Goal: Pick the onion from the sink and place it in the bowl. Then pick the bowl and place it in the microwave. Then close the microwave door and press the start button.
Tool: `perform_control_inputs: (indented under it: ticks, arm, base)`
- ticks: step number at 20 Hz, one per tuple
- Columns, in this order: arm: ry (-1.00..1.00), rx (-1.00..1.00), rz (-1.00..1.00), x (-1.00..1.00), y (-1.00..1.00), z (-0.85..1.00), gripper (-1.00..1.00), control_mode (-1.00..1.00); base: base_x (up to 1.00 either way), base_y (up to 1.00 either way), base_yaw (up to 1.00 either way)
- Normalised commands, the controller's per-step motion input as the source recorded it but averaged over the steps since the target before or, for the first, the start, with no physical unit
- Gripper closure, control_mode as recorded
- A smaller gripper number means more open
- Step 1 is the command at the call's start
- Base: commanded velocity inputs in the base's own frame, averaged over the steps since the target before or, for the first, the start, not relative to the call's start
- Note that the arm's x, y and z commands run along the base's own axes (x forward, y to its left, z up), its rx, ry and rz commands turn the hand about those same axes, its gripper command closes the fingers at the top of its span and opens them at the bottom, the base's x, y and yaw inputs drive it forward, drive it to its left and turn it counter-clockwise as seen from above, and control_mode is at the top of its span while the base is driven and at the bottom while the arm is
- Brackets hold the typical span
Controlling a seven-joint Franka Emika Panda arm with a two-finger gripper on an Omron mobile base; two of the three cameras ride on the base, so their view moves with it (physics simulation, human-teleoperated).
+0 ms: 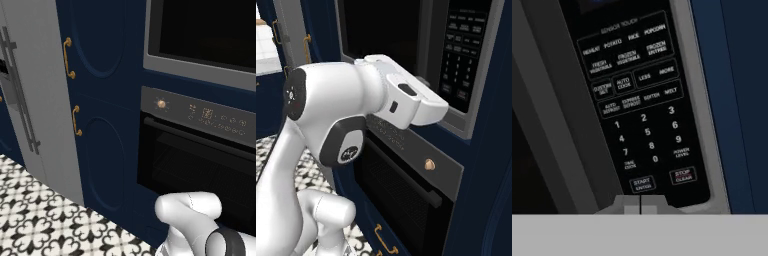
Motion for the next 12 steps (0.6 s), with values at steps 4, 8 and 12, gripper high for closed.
perform_control_inputs:
  ticks: [4,8,12]
  arm:
    - [0.04,0.00,0.00,0.20,-0.20,-0.22,1.00,-1.00]
    - [0.02,0.00,0.00,0.25,-0.19,-0.18,1.00,-1.00]
    - [0.00,0.00,0.00,0.23,-0.24,-0.11,1.00,-1.00]
  base:
    - [0.00,0.00,0.00]
    - [0.00,0.00,0.00]
    - [0.00,0.00,0.00]
